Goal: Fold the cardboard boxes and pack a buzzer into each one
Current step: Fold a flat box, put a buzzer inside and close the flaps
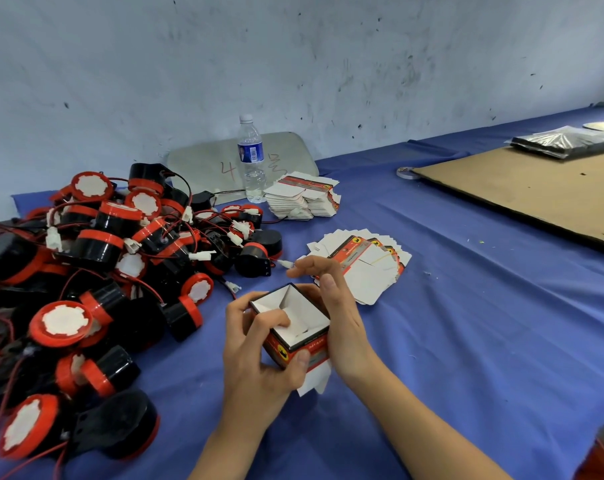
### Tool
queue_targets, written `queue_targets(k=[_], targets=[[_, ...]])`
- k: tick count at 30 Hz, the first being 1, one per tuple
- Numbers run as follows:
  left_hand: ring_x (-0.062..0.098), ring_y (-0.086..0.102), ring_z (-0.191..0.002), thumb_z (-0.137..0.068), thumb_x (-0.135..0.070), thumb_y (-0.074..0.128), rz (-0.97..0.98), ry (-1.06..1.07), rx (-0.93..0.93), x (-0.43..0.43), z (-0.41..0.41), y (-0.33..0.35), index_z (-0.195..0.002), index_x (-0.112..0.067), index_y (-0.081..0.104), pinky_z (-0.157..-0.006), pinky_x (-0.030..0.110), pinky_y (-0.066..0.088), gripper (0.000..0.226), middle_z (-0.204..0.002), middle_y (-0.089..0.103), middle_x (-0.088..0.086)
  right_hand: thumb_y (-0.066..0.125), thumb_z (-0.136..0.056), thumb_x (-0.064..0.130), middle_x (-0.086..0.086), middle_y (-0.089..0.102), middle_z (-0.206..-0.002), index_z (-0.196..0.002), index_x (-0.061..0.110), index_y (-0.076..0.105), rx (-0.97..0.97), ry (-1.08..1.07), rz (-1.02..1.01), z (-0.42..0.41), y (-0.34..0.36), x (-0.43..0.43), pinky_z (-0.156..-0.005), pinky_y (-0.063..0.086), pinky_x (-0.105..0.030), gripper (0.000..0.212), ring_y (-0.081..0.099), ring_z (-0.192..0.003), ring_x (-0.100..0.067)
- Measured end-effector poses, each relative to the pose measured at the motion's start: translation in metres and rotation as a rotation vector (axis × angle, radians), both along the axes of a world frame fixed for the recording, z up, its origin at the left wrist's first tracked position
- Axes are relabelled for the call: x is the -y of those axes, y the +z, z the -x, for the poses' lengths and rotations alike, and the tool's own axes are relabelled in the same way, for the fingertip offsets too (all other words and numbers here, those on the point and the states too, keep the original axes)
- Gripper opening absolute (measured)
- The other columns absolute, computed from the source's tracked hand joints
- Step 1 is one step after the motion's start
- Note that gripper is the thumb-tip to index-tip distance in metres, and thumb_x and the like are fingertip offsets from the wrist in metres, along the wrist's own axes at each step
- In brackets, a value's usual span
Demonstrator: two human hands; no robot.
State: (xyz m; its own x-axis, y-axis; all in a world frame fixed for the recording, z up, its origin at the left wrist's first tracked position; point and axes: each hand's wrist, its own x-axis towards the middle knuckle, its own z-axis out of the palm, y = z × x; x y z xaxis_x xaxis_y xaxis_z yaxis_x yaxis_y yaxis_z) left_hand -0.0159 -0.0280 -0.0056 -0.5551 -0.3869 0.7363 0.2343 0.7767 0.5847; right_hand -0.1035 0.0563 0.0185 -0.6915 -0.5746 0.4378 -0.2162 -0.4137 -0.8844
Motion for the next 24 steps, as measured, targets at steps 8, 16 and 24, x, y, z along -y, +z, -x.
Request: queue_targets(k=[8, 16, 24], targets=[[-0.009, 0.044, -0.109, -0.071, -0.041, 0.056, -0.004, 0.002, 0.0, 0.0007, 0.0002, 0.0, -0.092, -0.029, 0.05, -0.08, 0.002, 0.037, 0.025, -0.118, 0.038, -0.011, 0.036, -0.091, 0.052, 0.004, 0.059, -0.112, -0.103, 0.031, 0.056, -0.018, -0.013, -0.022, 0.0012, -0.0003, 0.0, -0.077, 0.048, -0.021, 0.031, 0.059, -0.089, -0.011], [-0.003, 0.045, -0.109, -0.068, -0.039, 0.054, -0.059, -0.01, 0.014, 0.0004, 0.0009, -0.0026, -0.09, -0.033, 0.05, -0.081, 0.005, 0.037, 0.023, -0.115, 0.043, -0.007, 0.036, -0.092, 0.051, -0.003, 0.057, -0.115, -0.107, 0.022, 0.054, -0.039, -0.026, -0.012, -0.0001, -0.0015, 0.0004, -0.076, 0.049, -0.028, 0.037, 0.057, -0.085, -0.019], [0.005, 0.055, -0.116, -0.069, -0.082, 0.056, -0.315, -0.098, -0.047, -0.0038, -0.0007, 0.0011, -0.128, -0.037, 0.04, -0.088, 0.017, 0.049, 0.075, -0.128, 0.051, -0.013, 0.036, -0.09, 0.059, 0.005, 0.062, -0.118, -0.114, 0.033, 0.058, -0.039, 0.038, -0.122, 0.0018, -0.0031, 0.0004, -0.102, 0.044, -0.038, 0.042, 0.056, -0.116, -0.017]])
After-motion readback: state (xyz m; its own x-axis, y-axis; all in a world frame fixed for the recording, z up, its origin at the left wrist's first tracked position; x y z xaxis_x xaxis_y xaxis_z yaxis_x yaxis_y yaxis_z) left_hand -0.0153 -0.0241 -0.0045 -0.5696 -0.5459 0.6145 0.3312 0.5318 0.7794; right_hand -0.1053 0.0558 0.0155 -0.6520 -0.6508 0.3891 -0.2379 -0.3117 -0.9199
